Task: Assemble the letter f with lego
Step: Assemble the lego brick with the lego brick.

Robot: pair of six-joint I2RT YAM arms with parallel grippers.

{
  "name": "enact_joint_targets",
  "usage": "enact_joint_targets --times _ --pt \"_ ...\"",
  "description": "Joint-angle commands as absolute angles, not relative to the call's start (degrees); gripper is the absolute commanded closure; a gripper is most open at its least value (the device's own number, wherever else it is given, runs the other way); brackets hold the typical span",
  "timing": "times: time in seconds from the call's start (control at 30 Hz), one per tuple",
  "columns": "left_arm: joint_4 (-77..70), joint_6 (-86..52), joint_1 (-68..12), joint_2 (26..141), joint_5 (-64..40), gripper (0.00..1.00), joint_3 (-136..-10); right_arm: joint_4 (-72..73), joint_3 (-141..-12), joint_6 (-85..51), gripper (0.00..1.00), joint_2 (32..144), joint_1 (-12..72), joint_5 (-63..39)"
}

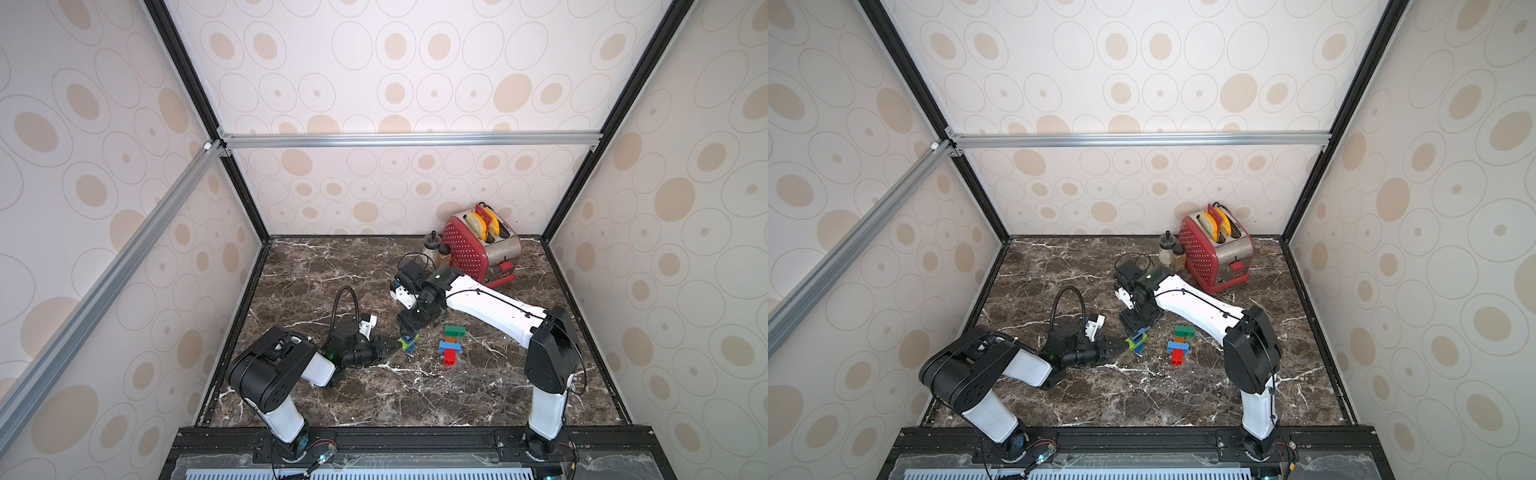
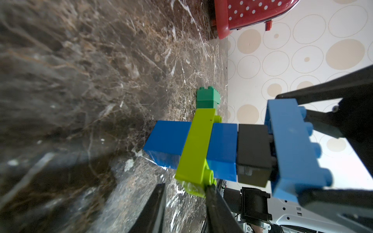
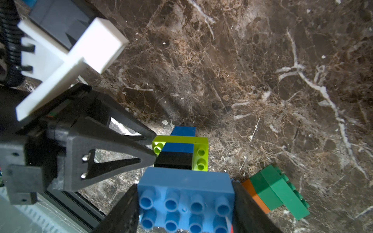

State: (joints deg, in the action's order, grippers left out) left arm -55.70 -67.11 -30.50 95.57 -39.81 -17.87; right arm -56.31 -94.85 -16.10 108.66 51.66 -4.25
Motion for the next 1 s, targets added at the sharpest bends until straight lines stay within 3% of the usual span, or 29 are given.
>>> enact_joint_targets --times 0.0,0.97 --pt "-55.6 -67.1 -30.9 96.5 -38.9 0.65 -18.5 -61.2 -92.1 -14.7 0.48 110.4 51.7 -3.0" --pt "-54.8 -66.6 -30.9 95.5 -39.0 0.64 -18.5 -58.9 -85.2 -14.6 0.48 113.9 52.5 -3.6"
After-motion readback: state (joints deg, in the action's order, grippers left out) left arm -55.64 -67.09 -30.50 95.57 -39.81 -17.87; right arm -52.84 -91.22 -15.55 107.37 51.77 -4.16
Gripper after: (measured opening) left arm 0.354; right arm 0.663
